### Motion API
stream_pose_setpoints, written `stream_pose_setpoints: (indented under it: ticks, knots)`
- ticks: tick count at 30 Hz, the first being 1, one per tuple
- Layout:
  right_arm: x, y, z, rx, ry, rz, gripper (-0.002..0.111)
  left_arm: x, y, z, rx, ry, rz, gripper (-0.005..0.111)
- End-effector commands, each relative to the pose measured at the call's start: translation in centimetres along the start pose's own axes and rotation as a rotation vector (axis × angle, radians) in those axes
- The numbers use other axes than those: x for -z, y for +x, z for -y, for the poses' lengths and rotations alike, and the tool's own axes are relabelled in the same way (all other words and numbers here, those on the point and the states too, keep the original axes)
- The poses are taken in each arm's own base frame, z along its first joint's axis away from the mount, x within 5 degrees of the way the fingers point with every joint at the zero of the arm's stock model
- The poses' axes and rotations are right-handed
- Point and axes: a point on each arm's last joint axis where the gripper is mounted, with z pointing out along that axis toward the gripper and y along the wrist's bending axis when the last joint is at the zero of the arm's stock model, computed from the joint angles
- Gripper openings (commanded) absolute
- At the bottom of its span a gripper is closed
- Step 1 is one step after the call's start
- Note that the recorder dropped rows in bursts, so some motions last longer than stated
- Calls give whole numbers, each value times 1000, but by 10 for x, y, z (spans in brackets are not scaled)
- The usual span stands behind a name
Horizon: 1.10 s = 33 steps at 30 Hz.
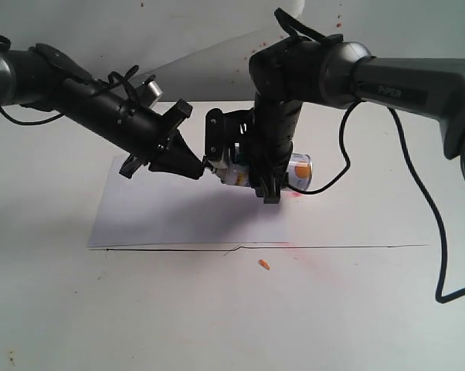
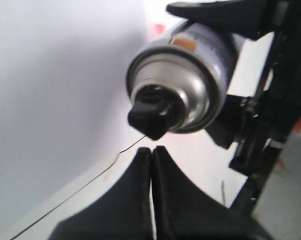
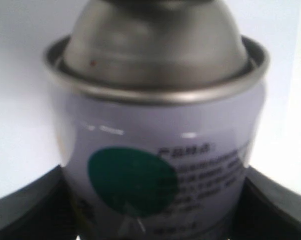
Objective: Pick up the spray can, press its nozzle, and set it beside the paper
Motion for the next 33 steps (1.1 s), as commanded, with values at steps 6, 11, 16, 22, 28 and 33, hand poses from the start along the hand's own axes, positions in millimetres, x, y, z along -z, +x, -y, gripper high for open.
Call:
stream_pose_setpoints:
  ticks: [6,11,16,22,28,33]
  knots:
    - [29,0,9,-12,73,43,0,84,14,39,-186,-238,256,0]
    - [42,11,15,-126,83,54,0,119,48,43,-157,-296,433,0]
    - [39,48,29,-365,45,32,0,142,102,57,-206,-379,616,0]
    - [58,88,45,-661,-48,228,0,159,176,76,-270,-424,791,0]
    - [105,111,55,-868,-25,392,0,172,239,87,-346,-450,1021,0]
    - [147,117,57,-947,71,478,0,170,278,85,-388,-448,1114,0]
